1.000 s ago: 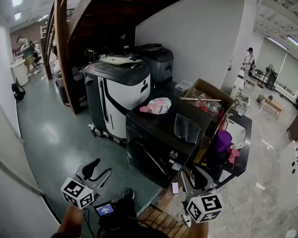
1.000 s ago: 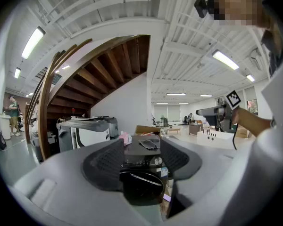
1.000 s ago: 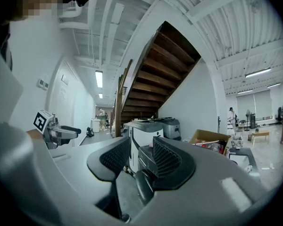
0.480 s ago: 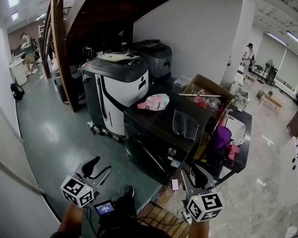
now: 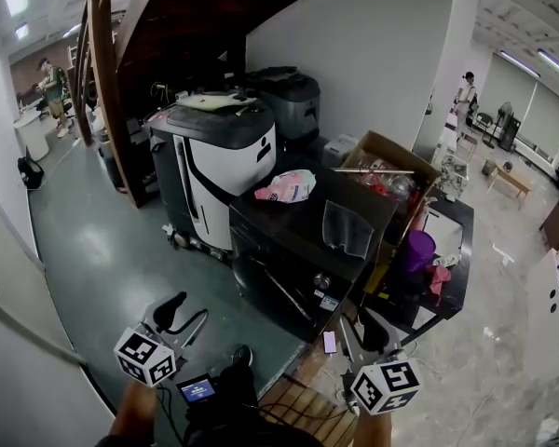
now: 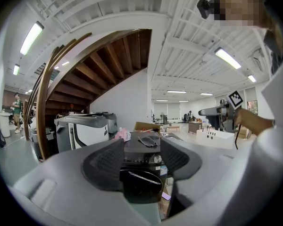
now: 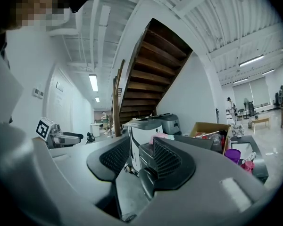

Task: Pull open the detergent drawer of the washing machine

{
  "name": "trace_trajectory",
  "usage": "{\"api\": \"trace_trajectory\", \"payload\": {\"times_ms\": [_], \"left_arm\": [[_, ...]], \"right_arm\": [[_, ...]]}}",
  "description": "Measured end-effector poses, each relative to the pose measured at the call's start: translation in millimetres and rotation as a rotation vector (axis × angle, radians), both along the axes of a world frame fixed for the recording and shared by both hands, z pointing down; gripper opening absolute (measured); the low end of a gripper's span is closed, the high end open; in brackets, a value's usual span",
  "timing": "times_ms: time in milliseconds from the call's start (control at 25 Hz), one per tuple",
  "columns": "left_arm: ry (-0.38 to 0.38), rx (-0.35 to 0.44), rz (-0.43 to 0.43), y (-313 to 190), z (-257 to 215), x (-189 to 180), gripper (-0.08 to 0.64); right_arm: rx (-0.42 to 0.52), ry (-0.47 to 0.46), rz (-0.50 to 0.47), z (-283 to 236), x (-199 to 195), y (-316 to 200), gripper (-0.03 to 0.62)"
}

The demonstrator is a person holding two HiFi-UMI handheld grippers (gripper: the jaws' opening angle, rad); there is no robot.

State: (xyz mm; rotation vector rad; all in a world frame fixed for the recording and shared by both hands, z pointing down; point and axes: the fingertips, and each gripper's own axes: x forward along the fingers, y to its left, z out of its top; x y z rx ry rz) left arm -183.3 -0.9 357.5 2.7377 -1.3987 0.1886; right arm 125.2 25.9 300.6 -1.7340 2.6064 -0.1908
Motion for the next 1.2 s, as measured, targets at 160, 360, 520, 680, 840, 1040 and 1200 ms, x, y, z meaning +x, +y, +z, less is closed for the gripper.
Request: {"api": "trace_trajectory", "payload": {"times_ms": [160, 360, 520, 680, 840, 1040, 1200], "left_arm": [[0.003, -0.010, 0.000, -10.0, 6.2, 0.7, 0.259], [0.010, -0.022, 0.000, -24.2, 8.0, 4.5, 0.259], [0.008, -0.029, 0.005, -36.7, 11.2, 8.2, 0.259], [0.007, -0.041, 0.011, -50.3, 17.5, 11.4, 0.259], [0.008, -0.052, 0.020, -63.0, 22.2, 17.1, 0.259], [0.003, -0.065, 0.026, -79.0, 28.5, 21.2, 0.259], [0.003, -0.076, 0.027, -92.6, 33.8, 24.4, 0.259]], "right_arm": [[-0.012, -0.008, 0.010, 7.1, 4.1, -6.5, 0.153], [-0.031, -0.014, 0.019, 13.1, 9.6, -14.9, 0.152], [-0.042, -0.017, 0.025, 18.3, 14.0, -22.2, 0.152], [-0.051, -0.022, 0.036, 24.4, 18.5, -29.9, 0.152], [-0.060, -0.028, 0.046, 29.8, 24.2, -37.1, 0.152], [-0.072, -0.036, 0.054, 35.5, 27.9, -46.4, 0.152], [-0.078, -0.036, 0.060, 38.4, 32.3, -54.9, 0.152]]}}
